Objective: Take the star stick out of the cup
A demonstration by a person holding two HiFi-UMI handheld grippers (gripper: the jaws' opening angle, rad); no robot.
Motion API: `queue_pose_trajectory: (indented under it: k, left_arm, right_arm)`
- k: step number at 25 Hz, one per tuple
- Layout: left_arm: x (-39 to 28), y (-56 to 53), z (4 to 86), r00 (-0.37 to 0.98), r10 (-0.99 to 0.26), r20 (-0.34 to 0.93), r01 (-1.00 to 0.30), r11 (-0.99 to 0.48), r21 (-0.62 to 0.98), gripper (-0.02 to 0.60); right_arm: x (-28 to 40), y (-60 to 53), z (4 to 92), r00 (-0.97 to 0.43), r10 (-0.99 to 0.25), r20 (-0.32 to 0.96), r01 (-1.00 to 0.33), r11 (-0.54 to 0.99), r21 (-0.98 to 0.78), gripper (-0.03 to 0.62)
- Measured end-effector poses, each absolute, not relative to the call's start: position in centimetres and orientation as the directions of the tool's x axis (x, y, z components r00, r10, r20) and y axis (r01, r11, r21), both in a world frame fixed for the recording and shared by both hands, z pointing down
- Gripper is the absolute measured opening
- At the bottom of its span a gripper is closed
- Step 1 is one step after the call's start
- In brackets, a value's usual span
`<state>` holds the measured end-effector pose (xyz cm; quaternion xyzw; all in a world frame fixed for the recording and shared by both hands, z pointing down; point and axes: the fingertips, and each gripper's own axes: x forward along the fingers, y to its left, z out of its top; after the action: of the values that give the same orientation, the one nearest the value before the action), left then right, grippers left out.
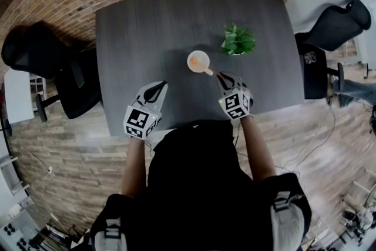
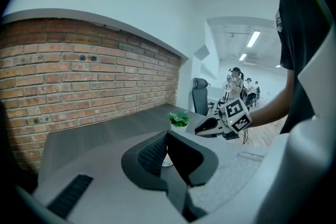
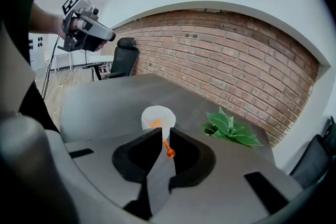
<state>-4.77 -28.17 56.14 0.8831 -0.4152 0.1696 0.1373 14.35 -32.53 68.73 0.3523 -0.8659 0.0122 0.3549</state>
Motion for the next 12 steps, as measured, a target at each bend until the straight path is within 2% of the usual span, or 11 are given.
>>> queue_pose_trajectory:
  k: [12]
  left_arm:
    - [-5.2,-26.9,56.0,0.59,-0.693,0.414,-0.785,-0.612,0.096,0.002]
  right_arm:
    - [14.6,-31.8,69.8,-0.487,-0.6,0.635,-0.628,0.746,0.223,0.028]
